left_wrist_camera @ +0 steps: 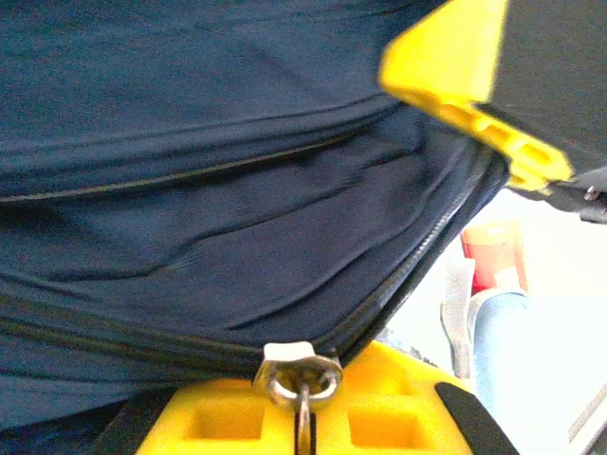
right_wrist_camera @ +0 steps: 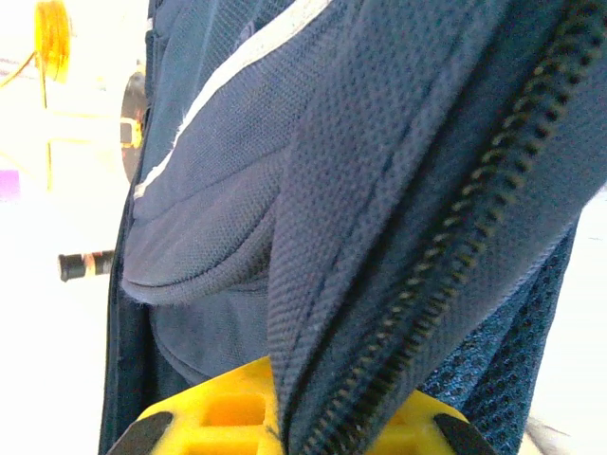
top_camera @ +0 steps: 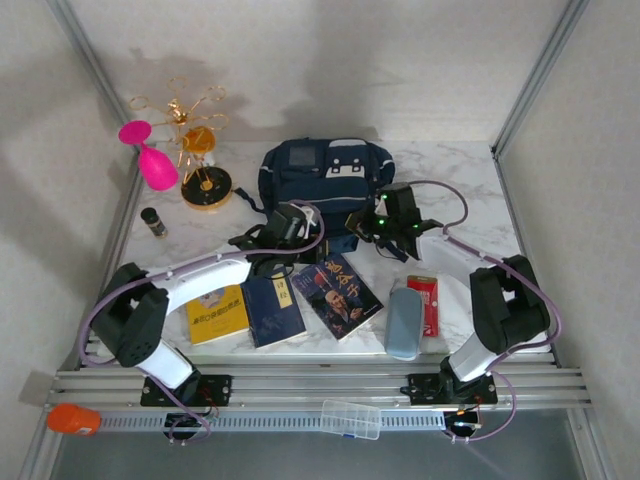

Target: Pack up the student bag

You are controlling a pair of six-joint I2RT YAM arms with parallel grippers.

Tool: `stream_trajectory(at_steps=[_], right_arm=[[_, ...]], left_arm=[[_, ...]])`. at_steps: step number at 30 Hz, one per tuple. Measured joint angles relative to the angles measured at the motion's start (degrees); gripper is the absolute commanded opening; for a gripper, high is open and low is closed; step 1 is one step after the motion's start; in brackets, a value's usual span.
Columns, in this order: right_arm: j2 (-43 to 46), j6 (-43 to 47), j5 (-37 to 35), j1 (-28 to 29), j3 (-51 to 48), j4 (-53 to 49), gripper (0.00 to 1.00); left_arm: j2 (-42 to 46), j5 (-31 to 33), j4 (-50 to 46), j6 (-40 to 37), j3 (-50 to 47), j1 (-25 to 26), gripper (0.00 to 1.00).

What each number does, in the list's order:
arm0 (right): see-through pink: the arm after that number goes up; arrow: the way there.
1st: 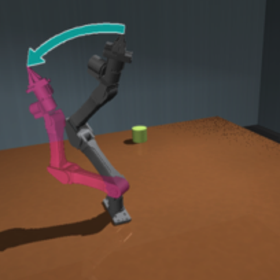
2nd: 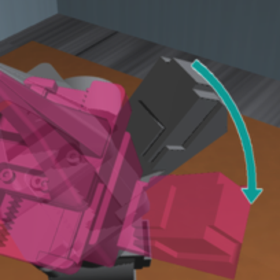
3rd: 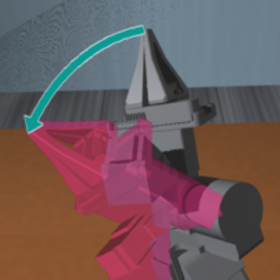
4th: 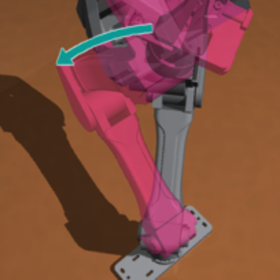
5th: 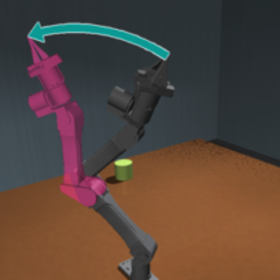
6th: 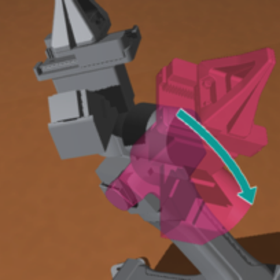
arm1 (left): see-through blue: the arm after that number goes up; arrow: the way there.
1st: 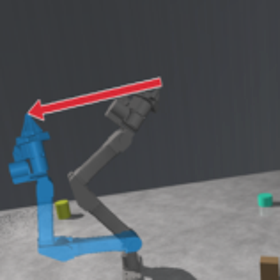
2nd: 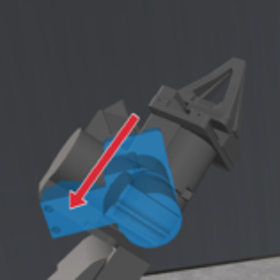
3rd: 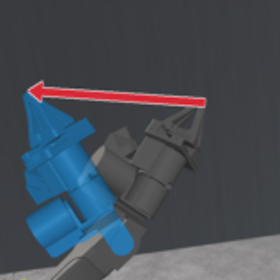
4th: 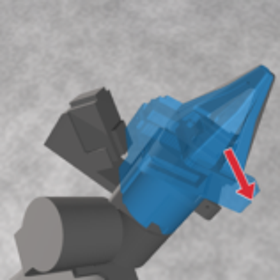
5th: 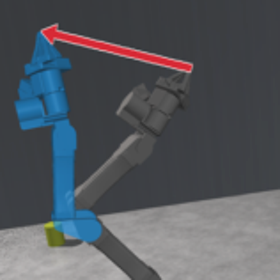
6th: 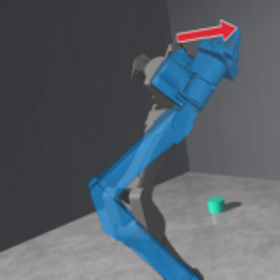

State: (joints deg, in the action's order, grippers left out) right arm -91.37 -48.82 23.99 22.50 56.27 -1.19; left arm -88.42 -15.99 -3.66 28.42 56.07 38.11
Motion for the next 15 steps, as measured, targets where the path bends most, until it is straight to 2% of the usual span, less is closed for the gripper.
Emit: stream_trajectory(at_steps=[4, 7, 8, 10, 11, 13, 15], right_arm=[[0.9, 5.8, 6.3, -6.9, 0.5, -3.8, 0.0], [0.8, 8.8, 7.2, -8.1, 2.8, -7.4, 0.02], [0.8, 9.4, 7.2, -8.1, 3.4, -8.2, 0.08], [0.8, 10.3, 6.6, -8.1, 4.7, -9.8, 0.45], [0.8, 10.8, 5.6, -8.2, 5.1, -10.2, 0.56], [0.9, 10.9, 2.6, -9.6, 6.1, -11.3, 0.74], [1.6, 9.4, -0.2, -11.3, 6.1, -12.5, 0.86]], left_arm=[[2.1, -4.4, 0.2, -2.3, -2.0, -4.0, 0.0], [2.0, -6.9, 0.6, -3.9, -1.8, -4.6, 0.0], [1.9, -7.2, 0.6, -4.1, -1.7, -4.7, 0.0], [1.6, -8.1, 0.7, -4.1, -1.2, -5.0, 0.0], [1.6, -8.0, 0.6, -4.0, -1.1, -5.1, 0.0], [1.5, -6.9, 0.1, -3.0, -1.1, -5.8, 0.0], [1.1, -5.4, -0.1, -1.8, -1.1, -6.1, 0.0]])
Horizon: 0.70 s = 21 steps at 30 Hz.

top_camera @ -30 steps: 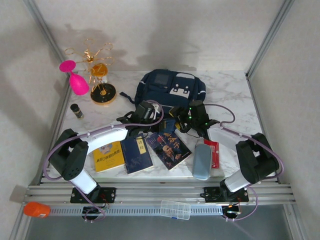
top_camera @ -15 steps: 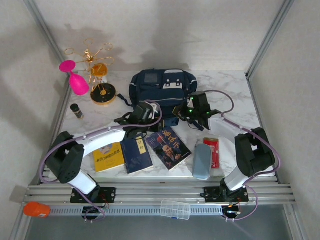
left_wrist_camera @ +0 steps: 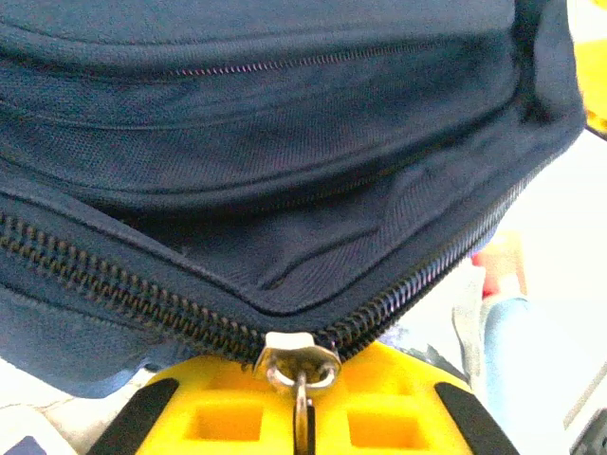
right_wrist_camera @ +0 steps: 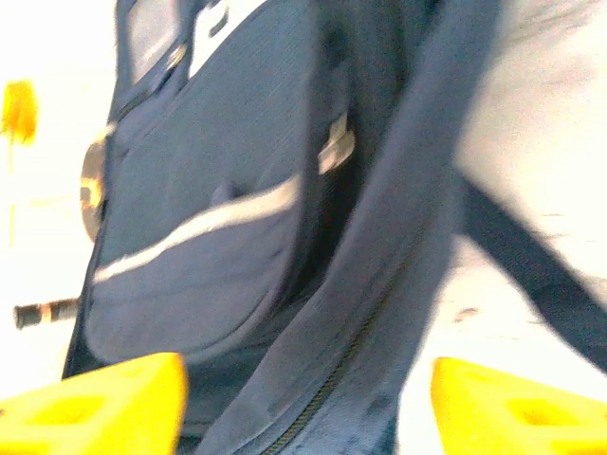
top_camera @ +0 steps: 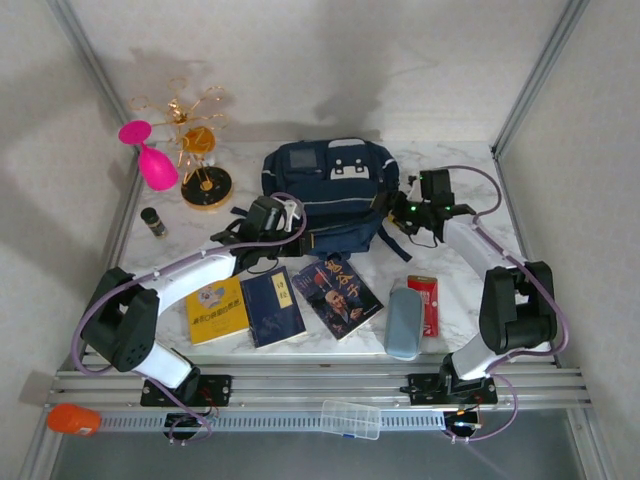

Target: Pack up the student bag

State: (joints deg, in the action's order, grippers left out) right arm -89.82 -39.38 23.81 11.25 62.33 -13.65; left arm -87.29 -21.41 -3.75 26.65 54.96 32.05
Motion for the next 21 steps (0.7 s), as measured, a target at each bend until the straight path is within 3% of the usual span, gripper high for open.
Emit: stream_trajectory(at_steps=[3, 9, 14, 17, 21], right_arm=[[2.8, -4.1, -2.0, -0.6, -1.5, -1.2, 0.99], [10.7, -18.2, -3.0, 9.0, -9.4, 1.5, 0.99], [8.0, -30.0, -2.8, 15.3, -11.9, 8.5, 0.99], [2.2, -33.6, -3.7, 15.9, -9.8, 11.4, 0.86], [-2.5, -34.3, -5.7, 15.9, -7.5, 11.2, 0.54]], left_arm=[[-0.5, 2.0, 0.1, 1.4, 0.0, 0.7, 0.0], [-2.6, 4.4, 0.5, 3.5, 0.5, 4.6, 0.0], [-4.0, 4.8, 1.4, 4.9, 2.2, 7.0, 0.0], [-4.6, 5.2, 1.3, 5.2, 3.0, 8.0, 0.0], [-5.0, 6.1, 1.3, 5.6, 3.1, 8.3, 0.0]])
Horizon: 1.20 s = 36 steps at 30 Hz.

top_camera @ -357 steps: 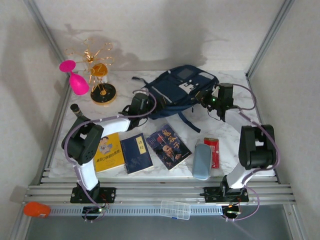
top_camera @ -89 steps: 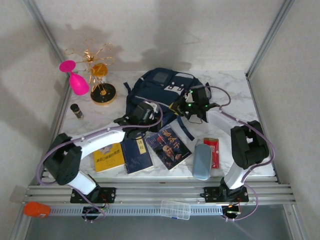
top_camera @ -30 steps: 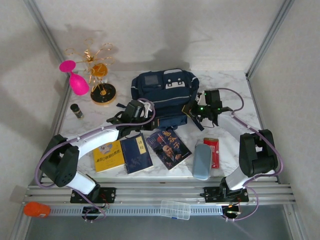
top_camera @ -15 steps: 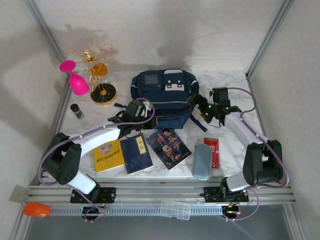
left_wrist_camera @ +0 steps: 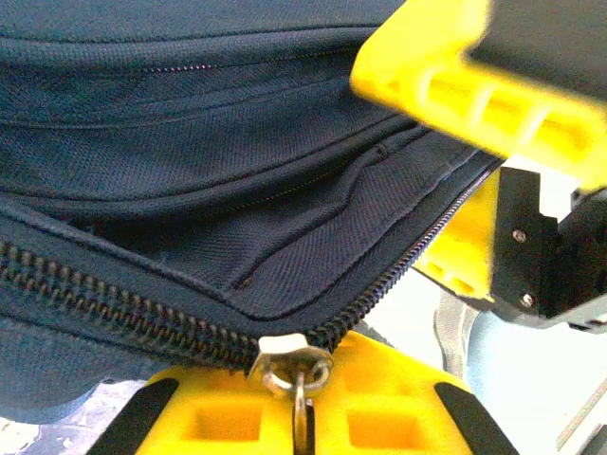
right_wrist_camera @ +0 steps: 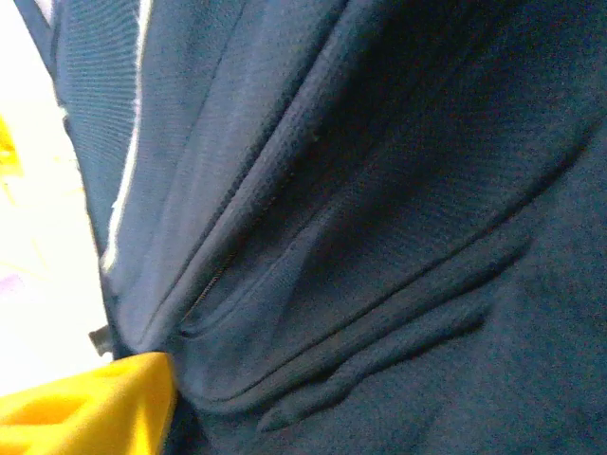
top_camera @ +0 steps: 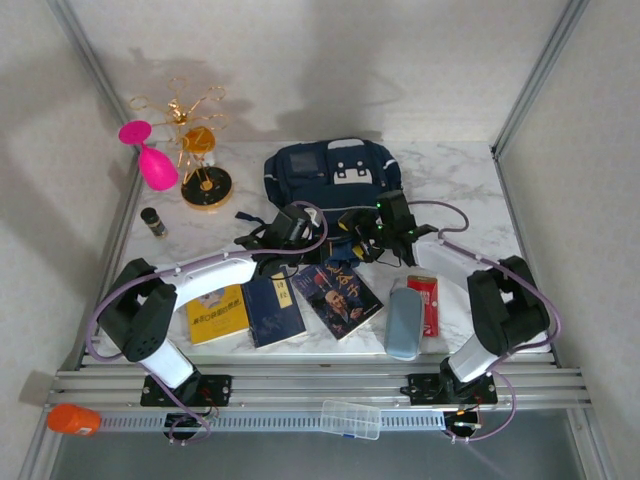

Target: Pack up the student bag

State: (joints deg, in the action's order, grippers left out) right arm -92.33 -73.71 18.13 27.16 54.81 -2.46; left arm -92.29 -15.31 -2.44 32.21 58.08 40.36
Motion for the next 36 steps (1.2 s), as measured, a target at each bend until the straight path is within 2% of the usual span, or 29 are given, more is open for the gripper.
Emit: stream_trajectory(at_steps=[3, 6, 13, 18, 25, 36], right_arm=[[-1.2, 2.5, -1.2, -0.2, 1.9, -2.1, 0.21], [-1.1, 5.0, -1.0, -1.1, 2.7, -2.1, 0.01], [1.8, 12.4, 1.9, -4.1, 2.7, -3.7, 0.0], [3.9, 15.4, 4.0, -5.5, 2.8, -4.0, 0.0], [6.3, 19.5, 4.0, -7.9, 3.4, -7.3, 0.0], [6.4, 27.7, 2.5, -10.3, 7.5, -14.5, 0.0]], left_arm=[[0.0, 0.7, 0.0, -0.1, 0.0, 0.0, 0.0], [0.0, 0.8, -0.8, -1.2, 0.7, 0.1, 0.0], [0.3, -4.7, -4.5, -6.7, 3.2, -2.4, 0.0], [1.9, -10.5, -6.0, -11.1, 3.3, -7.3, 0.0], [1.6, -14.8, -9.0, -15.5, 3.5, -14.6, 0.0], [-5.5, -12.9, -10.3, -18.8, 7.1, -20.9, 0.0]])
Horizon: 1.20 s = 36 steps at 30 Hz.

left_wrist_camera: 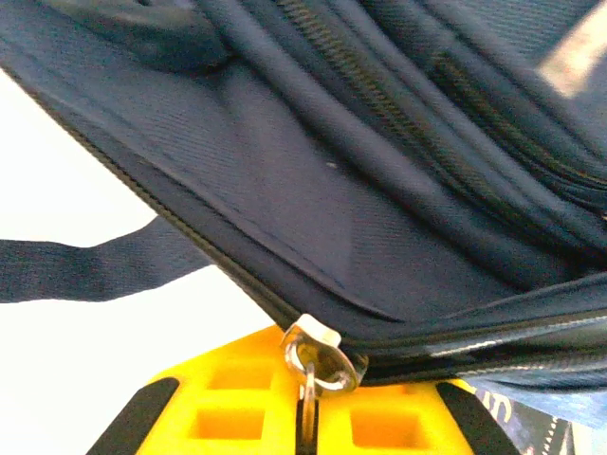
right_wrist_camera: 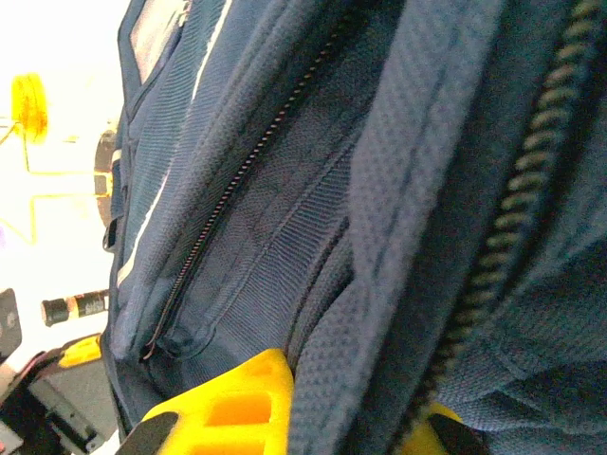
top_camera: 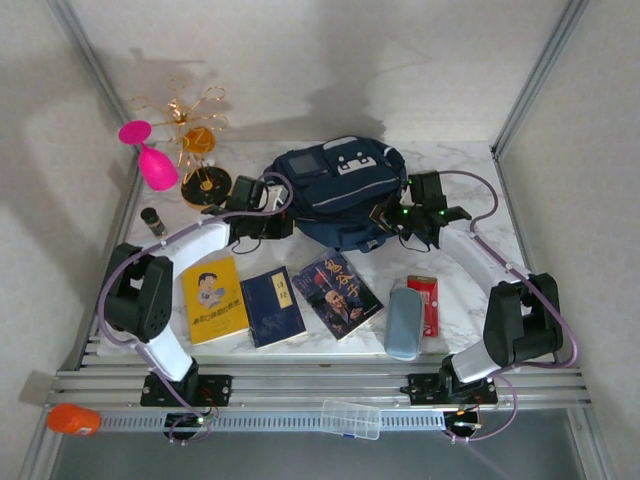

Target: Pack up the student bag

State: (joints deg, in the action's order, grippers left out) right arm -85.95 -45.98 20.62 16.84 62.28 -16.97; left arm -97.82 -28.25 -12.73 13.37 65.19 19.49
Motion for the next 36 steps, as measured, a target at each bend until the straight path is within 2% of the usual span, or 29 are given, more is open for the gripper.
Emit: stream_trajectory(at_steps=[17, 23, 30, 32, 33, 36], right_arm=[[-6.3, 9.2, 1.5, -0.6, 4.6, -0.6, 0.0], [-7.2, 10.2, 1.6, -0.2, 5.0, -0.3, 0.0], [-11.5, 5.9, -2.2, 6.7, 5.1, 5.3, 0.0], [-13.7, 4.3, -2.7, 8.4, 5.1, 8.0, 0.0], [-14.8, 3.6, -2.7, 8.8, 5.1, 9.0, 0.06], [-16.0, 2.9, -2.6, 8.9, 5.1, 8.9, 0.42]], left_arm=[[-18.0, 6.5, 2.2, 2.6, 15.5, -2.8, 0.0], [-18.5, 7.7, 2.6, 3.1, 15.7, -3.1, 0.0], [-20.7, 9.9, 2.7, 3.8, 18.3, -5.9, 0.0], [-22.1, 10.7, 1.6, 4.3, 20.1, -6.9, 0.07], [-22.5, 11.0, 1.1, 4.5, 20.7, -7.1, 0.15], [-22.5, 12.6, 0.1, 5.6, 20.4, -7.3, 0.35]])
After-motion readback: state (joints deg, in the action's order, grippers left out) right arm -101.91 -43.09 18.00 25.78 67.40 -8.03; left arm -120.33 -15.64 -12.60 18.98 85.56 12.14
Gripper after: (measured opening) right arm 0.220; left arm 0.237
